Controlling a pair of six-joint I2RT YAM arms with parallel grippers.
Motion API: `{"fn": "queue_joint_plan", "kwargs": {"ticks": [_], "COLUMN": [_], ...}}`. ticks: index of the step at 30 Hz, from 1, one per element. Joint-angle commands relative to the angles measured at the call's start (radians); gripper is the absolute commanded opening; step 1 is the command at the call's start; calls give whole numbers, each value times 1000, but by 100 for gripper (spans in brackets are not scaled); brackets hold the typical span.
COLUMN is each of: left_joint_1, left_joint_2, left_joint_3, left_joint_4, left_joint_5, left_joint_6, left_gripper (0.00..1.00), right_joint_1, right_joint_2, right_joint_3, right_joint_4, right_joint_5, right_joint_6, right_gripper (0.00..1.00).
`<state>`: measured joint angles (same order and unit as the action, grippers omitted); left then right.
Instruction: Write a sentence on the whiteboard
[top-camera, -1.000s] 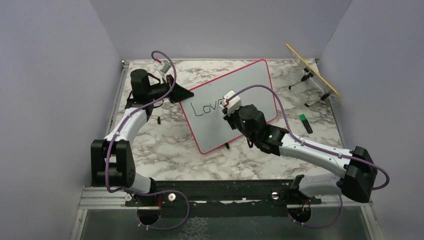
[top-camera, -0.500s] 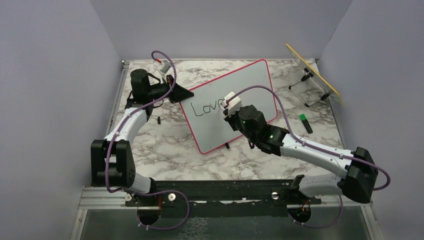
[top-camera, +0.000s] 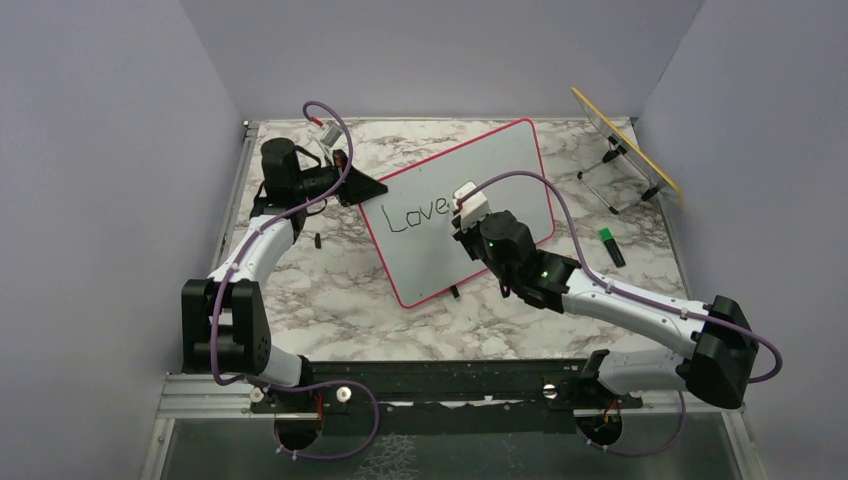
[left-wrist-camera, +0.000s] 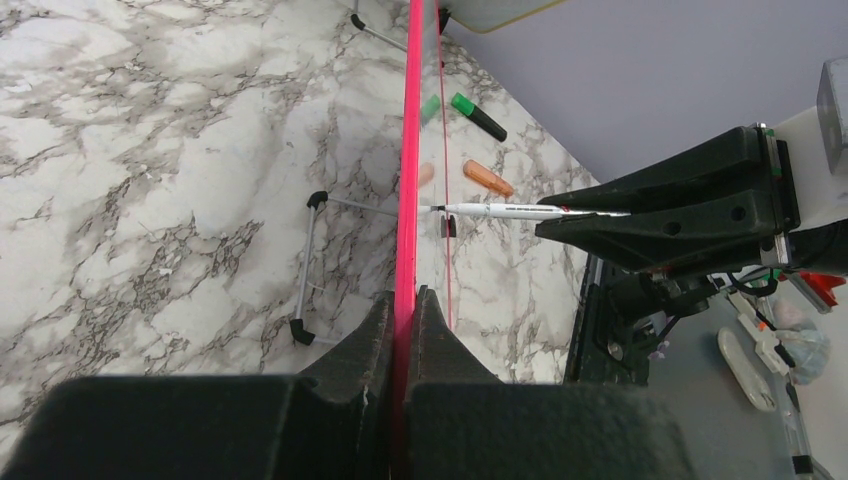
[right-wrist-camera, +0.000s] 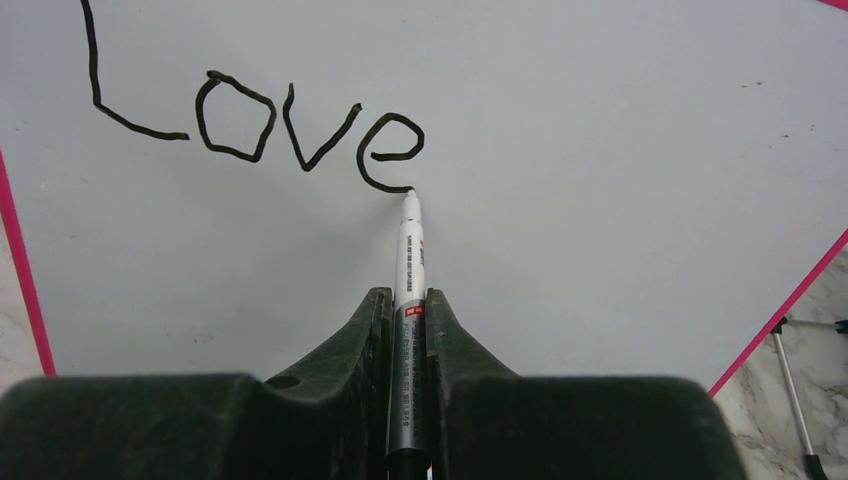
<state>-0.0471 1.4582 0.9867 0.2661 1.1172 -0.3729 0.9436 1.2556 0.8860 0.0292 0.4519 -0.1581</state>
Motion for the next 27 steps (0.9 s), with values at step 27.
{"fn": "queue_joint_plan", "kwargs": {"ticks": [27], "left_joint_1": [-12], "left_joint_2": [36], "left_joint_3": [1], "left_joint_4": [-125], "left_joint_5": [-16], "left_joint_6": [117], "left_gripper": [0], "right_joint_1": [-148], "right_joint_2": [-156], "right_joint_3": [-75], "right_joint_4": [121], "right_joint_5": [-101], "right_joint_6": [36], "right_gripper": [1]}}
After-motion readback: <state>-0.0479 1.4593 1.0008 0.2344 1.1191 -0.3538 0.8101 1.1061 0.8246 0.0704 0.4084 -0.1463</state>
